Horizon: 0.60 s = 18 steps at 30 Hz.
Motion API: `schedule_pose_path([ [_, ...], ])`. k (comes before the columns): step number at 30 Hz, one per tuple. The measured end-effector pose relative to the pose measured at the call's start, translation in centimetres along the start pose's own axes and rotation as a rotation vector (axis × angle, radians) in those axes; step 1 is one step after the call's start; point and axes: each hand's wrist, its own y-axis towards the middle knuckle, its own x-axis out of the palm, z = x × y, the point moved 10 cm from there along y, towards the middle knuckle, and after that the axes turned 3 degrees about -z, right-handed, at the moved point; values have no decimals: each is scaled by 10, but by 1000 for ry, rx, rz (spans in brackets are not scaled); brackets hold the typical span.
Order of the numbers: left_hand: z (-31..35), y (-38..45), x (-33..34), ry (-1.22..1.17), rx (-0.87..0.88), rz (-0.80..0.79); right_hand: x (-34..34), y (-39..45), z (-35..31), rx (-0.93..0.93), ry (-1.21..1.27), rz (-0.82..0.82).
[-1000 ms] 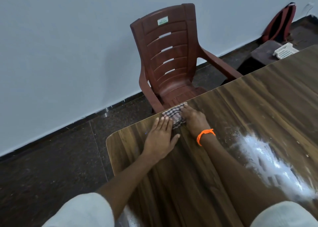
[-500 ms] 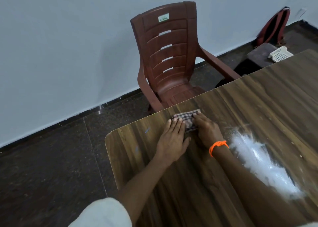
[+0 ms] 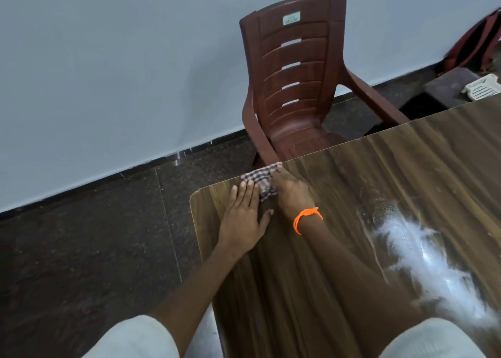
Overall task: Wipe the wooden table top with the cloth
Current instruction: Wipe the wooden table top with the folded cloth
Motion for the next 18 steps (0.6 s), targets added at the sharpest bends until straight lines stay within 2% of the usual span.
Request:
schedule_pose_path([
  [3, 6, -31, 4, -41, -40, 0, 0, -33, -15, -73, 4, 40],
  [8, 47, -79, 19, -103, 1, -64, 0, -93, 5, -94, -6, -33],
  [13, 79, -46, 13, 15, 130, -85, -26, -104, 43, 70, 10, 55],
  [16, 68, -18, 4, 98, 173, -91, -26, -84, 42, 163, 8, 96],
  [18, 48, -12, -2, 111, 132, -79, -16, -67, 29, 169, -4, 54],
])
